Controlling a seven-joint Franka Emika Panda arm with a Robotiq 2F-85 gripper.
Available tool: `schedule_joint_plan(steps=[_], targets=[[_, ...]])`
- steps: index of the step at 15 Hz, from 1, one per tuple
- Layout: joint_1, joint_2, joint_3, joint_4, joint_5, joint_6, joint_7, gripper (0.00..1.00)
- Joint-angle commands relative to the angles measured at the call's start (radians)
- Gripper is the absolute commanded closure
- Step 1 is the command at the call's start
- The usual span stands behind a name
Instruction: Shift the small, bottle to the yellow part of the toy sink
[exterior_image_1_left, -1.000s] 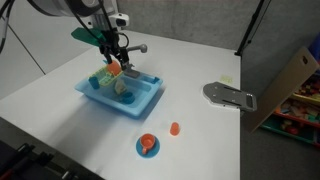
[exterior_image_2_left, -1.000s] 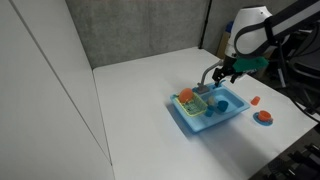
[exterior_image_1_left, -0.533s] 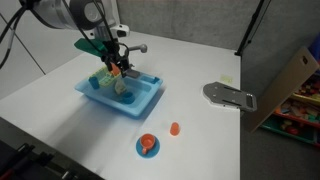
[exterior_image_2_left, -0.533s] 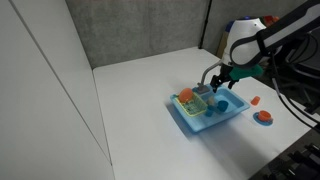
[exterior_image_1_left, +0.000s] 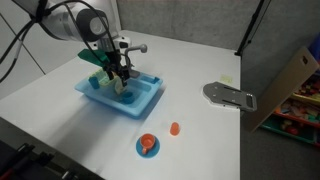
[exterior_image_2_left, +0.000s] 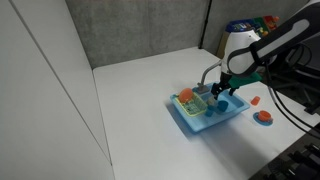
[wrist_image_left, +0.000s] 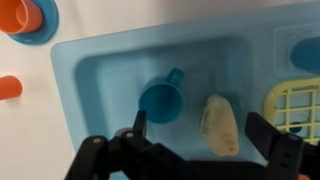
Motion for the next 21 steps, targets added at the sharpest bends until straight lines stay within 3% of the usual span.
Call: schedule_joint_plan(steps=[1,15,17,21], targets=[[0.023,0.047,-0.017,0.041,-0.023,0.015,0.036,0.00],[0.081,0.149,-0.053,0.162,-0.032,0.018,0.100,0.00],[0.080,0.162,-0.055,0.176,-0.028,0.017,0.103,0.26],[0.083,0.171,-0.059,0.189,-0.026,0.005,0.112,0.60]])
